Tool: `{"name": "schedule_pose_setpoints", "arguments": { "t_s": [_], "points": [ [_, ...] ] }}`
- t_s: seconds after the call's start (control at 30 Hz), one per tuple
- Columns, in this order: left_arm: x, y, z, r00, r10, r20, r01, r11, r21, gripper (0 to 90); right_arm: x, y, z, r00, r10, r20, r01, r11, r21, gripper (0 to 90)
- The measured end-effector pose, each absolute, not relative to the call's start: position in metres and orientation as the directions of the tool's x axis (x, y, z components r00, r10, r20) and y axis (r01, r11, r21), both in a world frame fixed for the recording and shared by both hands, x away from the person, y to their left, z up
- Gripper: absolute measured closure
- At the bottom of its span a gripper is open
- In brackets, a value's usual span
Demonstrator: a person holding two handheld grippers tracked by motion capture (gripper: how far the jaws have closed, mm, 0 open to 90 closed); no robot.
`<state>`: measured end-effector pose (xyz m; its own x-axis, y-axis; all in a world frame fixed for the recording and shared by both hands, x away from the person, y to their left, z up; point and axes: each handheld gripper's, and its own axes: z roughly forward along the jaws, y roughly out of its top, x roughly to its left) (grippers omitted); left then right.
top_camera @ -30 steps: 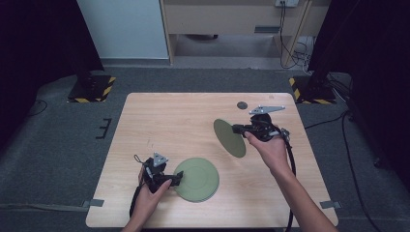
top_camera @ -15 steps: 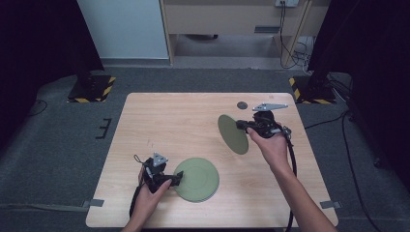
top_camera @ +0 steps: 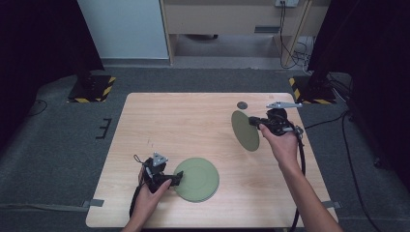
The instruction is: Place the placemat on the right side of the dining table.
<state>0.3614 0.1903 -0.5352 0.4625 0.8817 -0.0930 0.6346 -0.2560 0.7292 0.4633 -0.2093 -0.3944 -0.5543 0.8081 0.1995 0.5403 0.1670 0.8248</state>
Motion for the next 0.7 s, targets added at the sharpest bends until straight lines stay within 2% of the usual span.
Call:
{"name": "schedule_pose_setpoints", "arguments": {
  "t_s": [0.7],
  "points": [
    [0.362, 0.191, -0.535, 0.462, 0.882, -0.096, 0.637, -0.255, 0.728, 1.7, 0.478, -0.244, -0.401, -0.444, 0.862, 0.244, 0.565, 0.058, 0.823, 86.1]
  ]
}}
